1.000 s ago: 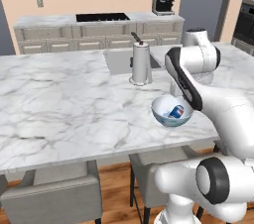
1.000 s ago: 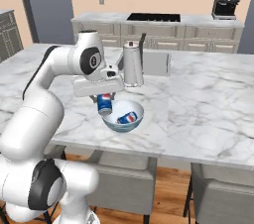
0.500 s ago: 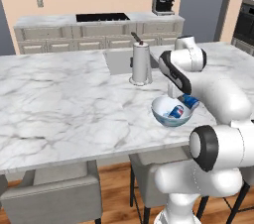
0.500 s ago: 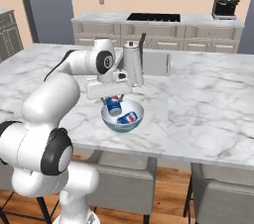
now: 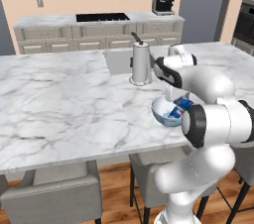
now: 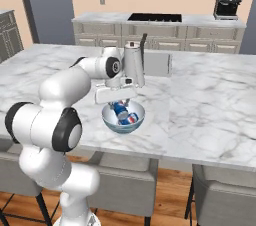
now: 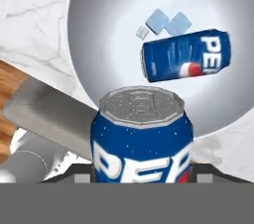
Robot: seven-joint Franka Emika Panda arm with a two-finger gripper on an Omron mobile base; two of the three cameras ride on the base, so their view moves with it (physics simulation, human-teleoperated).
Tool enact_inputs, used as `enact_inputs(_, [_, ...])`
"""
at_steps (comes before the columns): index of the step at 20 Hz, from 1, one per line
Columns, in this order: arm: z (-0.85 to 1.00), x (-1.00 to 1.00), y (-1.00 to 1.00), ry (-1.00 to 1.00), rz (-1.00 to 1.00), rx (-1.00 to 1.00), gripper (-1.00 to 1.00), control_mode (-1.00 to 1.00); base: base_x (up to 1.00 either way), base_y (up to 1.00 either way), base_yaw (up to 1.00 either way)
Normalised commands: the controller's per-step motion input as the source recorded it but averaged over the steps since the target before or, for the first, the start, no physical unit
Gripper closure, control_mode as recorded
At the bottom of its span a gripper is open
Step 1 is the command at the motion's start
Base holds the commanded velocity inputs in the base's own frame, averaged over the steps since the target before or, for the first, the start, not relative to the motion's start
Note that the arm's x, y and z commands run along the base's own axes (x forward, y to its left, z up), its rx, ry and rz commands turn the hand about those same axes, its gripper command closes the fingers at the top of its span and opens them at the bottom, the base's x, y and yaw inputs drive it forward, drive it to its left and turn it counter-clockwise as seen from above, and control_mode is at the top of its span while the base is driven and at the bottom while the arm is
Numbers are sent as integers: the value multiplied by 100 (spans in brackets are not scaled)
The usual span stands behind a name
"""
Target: Open the fridge, grab two sodas, and place both sodas inside the bowl with ice on the dining counter.
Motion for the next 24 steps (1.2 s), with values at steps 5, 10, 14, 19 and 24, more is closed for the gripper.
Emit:
enact_inputs(5, [-36,39,-9,2,8,0,100,-100,0,0,0])
enact_inputs(10, [-32,47,-9,0,9,0,100,-100,0,0,0])
enact_inputs(14, [-35,29,0,0,9,0,100,-100,0,0,0])
enact_inputs(19, [-31,25,-1,0,9,0,100,-100,0,0,0])
enact_inputs(24, [-28,16,0,0,10,0,100,-100,0,0,0])
